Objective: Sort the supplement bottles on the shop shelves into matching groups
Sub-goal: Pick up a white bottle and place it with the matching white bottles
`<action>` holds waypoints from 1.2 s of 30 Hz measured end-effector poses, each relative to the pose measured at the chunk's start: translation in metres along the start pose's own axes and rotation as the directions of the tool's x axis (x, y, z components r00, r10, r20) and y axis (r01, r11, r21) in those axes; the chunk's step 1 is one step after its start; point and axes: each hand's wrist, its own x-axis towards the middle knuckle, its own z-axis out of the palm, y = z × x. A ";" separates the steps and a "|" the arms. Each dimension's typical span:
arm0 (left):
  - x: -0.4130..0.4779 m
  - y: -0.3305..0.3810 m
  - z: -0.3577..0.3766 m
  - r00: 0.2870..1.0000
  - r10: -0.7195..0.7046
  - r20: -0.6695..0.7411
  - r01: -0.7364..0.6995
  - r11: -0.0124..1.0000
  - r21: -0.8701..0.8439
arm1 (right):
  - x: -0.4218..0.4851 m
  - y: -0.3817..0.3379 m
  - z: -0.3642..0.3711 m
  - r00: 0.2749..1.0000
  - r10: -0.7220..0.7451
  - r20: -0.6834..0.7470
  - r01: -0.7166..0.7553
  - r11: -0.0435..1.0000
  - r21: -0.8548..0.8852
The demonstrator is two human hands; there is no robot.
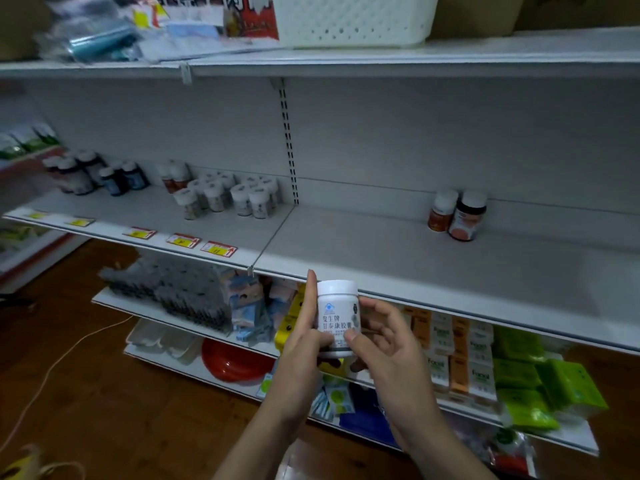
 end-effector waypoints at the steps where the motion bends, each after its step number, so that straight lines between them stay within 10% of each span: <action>1: 0.002 0.002 -0.006 1.000 0.001 -0.009 -0.001 1.000 -0.003 | 0.003 0.000 0.007 1.000 0.001 0.003 -0.001 1.000 -0.002; 23: 0.047 0.016 -0.278 0.996 0.020 -0.088 -0.027 0.996 -0.088 | 0.065 0.047 0.260 0.997 0.079 -0.010 -0.079 0.996 -0.027; 36: 0.229 0.006 -0.325 0.980 0.140 -0.145 -0.075 0.921 0.382 | 0.256 0.095 0.292 0.982 0.074 -0.173 -0.110 0.972 -0.207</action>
